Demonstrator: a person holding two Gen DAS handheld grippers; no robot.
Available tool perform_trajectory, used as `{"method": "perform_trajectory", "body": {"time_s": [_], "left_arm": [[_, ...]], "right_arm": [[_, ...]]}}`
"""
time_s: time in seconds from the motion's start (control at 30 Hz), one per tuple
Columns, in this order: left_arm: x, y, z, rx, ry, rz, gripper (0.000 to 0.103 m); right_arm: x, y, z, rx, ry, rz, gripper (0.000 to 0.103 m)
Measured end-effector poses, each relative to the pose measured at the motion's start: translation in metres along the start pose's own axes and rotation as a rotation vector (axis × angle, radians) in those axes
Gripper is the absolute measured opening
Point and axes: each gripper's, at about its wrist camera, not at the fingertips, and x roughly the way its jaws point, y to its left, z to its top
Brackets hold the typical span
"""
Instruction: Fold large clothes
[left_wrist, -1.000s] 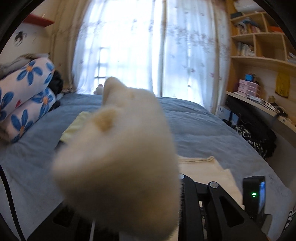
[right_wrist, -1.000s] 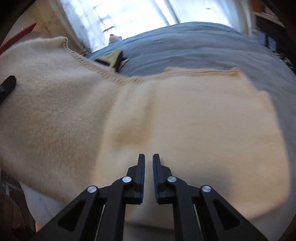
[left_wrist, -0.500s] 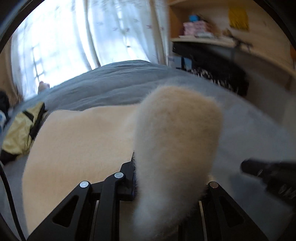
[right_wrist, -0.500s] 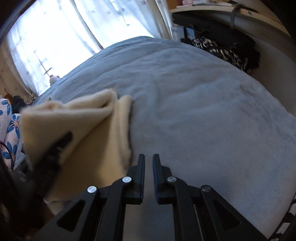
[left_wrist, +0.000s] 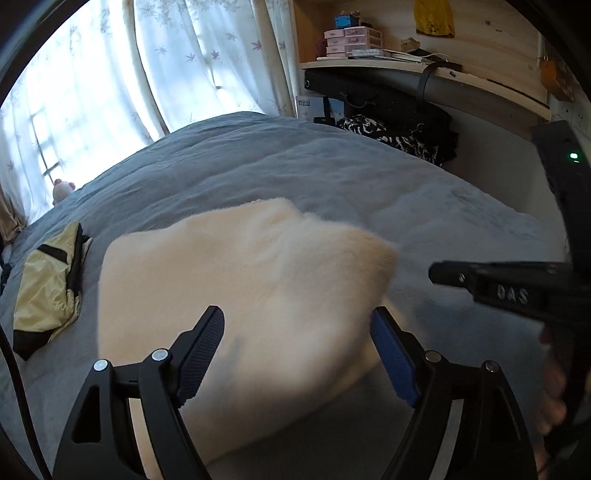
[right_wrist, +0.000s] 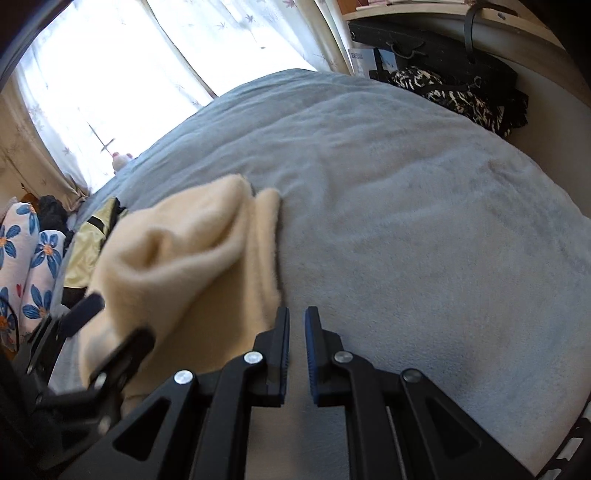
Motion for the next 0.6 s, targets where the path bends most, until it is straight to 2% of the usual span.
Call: {"method": "perform_trajectory", "body": {"time_s": [0.07, 0.13, 0.2, 0.27, 0.33, 0.4, 0.53, 0.6], "left_arm": [[-0.018, 0.015, -0.001, -0.028, -0.004, -0.004, 0.085], [-0.031, 0.036, 0.0, -0.067, -0.006, 0.021, 0.088], [-0.039, 0.061, 0.0, -0.116, -0.005, 0.052, 0.088], [-0.042, 0.09, -0.002, -0.181, 0.012, 0.098, 0.089], [-0.038, 0.119, -0.007, -0.263, 0.047, 0.127, 0.089], [-0.031, 0.151, -0.017, -0.362, 0.101, 0.118, 0.089], [-0.002, 0.191, -0.036, -0.482, 0.191, 0.097, 0.089], [0.012, 0.203, -0.044, -0.528, 0.224, 0.081, 0.088]], "right_arm": [[-0.007, 0.005, 0.006, -0.009, -0.002, 0.024, 0.009], [-0.011, 0.01, 0.012, -0.012, -0.001, 0.052, 0.018], [-0.016, 0.014, 0.019, -0.002, 0.0, 0.104, 0.037], [-0.02, 0.02, 0.027, 0.012, 0.009, 0.165, 0.042], [-0.021, 0.027, 0.035, 0.02, 0.025, 0.214, 0.043], [-0.017, 0.039, 0.046, 0.005, 0.058, 0.255, 0.044], [0.006, 0.06, 0.058, -0.041, 0.132, 0.234, 0.045], [0.03, 0.066, 0.063, -0.038, 0.207, 0.229, 0.045]]}}
